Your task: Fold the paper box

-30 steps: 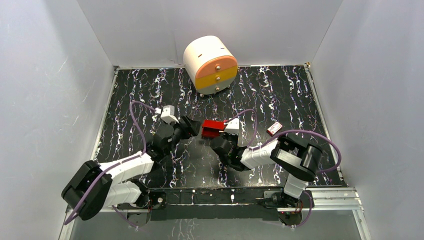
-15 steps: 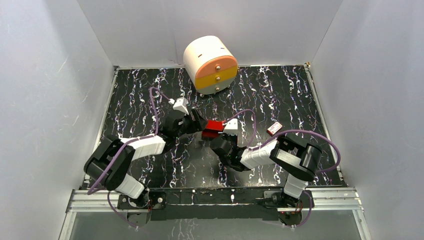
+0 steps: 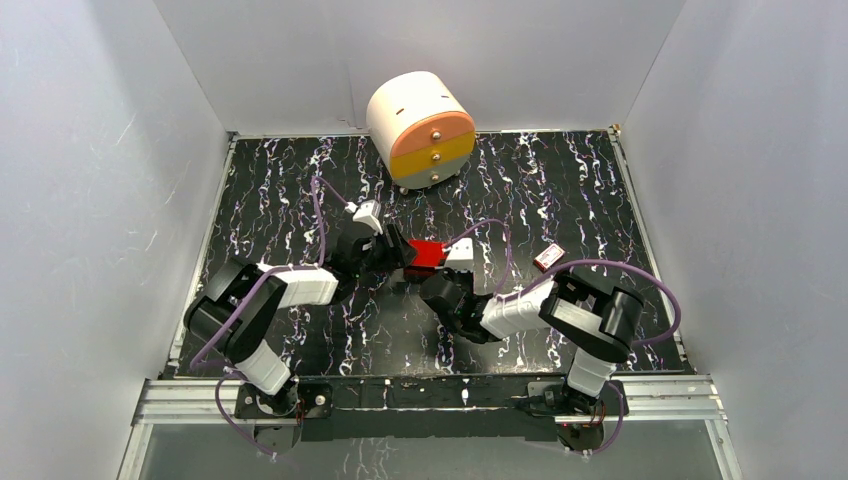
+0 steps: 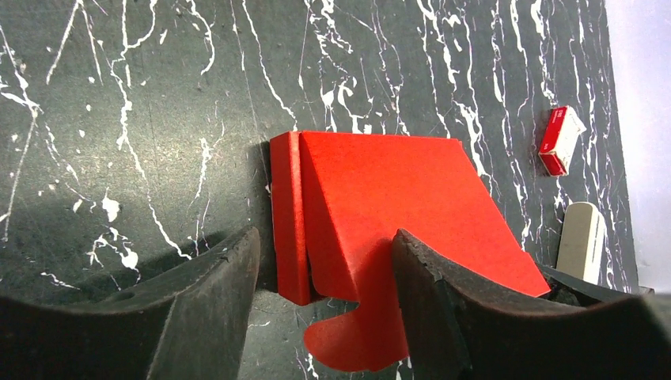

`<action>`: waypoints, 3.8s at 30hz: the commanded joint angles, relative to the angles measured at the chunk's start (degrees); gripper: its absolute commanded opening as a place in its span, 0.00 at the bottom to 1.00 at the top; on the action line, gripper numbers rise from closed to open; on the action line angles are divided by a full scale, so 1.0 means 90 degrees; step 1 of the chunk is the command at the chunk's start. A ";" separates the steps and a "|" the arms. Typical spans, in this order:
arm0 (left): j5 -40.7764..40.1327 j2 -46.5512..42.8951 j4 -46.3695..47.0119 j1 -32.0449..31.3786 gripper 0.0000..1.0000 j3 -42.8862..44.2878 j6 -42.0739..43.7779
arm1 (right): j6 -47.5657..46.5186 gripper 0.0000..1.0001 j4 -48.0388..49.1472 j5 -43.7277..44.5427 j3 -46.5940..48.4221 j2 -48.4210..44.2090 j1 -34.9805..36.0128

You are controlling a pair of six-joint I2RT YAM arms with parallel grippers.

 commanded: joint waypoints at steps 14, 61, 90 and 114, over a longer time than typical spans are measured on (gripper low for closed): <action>-0.0124 0.0563 -0.0430 0.0011 0.53 0.0156 0.0240 | 0.0215 0.72 -0.1300 -0.0917 -0.0164 -0.1154 0.0031; 0.0381 0.0391 -0.0985 0.0021 0.20 -0.0065 0.0447 | 0.1058 0.51 -0.0266 -0.5540 -0.0613 -0.0917 -0.2608; 0.1317 -0.0588 -0.2283 -0.0010 0.32 0.0347 -0.0869 | 0.1287 0.49 -0.0246 -0.5590 -0.0546 -0.0803 -0.2596; 0.0819 -0.0947 -0.2992 -0.0009 0.34 0.0742 -0.0992 | 0.1145 0.49 -0.0182 -0.5686 -0.0528 -0.0781 -0.2598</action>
